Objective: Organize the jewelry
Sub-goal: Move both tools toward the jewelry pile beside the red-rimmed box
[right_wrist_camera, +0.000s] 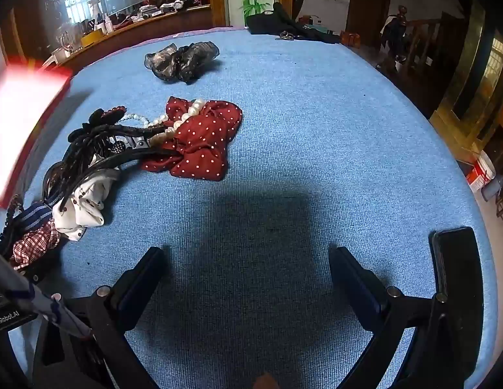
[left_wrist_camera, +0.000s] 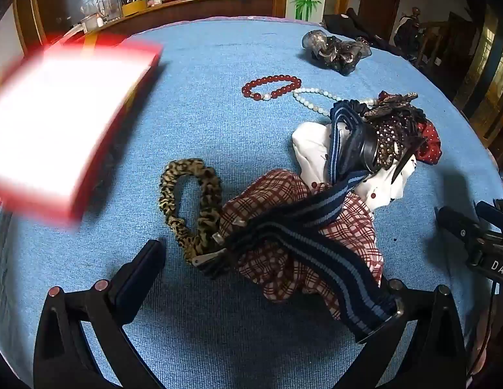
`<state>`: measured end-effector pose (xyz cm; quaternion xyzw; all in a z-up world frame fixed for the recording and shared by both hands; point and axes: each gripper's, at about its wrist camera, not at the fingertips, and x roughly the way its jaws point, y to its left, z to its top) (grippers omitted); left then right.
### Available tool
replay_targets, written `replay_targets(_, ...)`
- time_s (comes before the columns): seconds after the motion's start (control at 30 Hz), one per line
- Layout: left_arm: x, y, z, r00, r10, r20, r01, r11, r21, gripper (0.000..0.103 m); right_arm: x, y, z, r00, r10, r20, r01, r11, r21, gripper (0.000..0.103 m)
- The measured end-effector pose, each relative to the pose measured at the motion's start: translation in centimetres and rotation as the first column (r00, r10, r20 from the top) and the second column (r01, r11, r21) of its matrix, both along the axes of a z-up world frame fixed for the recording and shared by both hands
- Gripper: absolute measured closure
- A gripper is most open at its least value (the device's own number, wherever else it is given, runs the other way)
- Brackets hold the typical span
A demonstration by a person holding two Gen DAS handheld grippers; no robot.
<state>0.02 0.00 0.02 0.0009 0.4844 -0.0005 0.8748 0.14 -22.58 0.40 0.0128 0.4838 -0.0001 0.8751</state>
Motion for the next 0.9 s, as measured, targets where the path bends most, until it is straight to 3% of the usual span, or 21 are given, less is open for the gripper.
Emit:
replay_targets(0.63,0.1,0.0,0.0,1.0,0.0,-0.005,0.0,1.0,-0.001,0.0,-0.3,0.2,-0.3,1.0,-0.008,-0.003,0.008,1.0,-0.03,0.0)
replay_targets(0.8,-0.6,-0.1,-0.2,1.0,0.022,-0.004,-0.022,1.0,0.01,0.0,-2.7,0.2,2.1,0.996,-0.039,0.084,0.04,0.999,-0.014,0.002)
replay_targets(0.9,-2.8,0.0,1.9,0.995,0.011,0.102,-0.017,0.998,0.055,0.0,-4.6,0.3,3.7,0.989,-0.045,0.14,0.043,0.999,0.016,0.002)
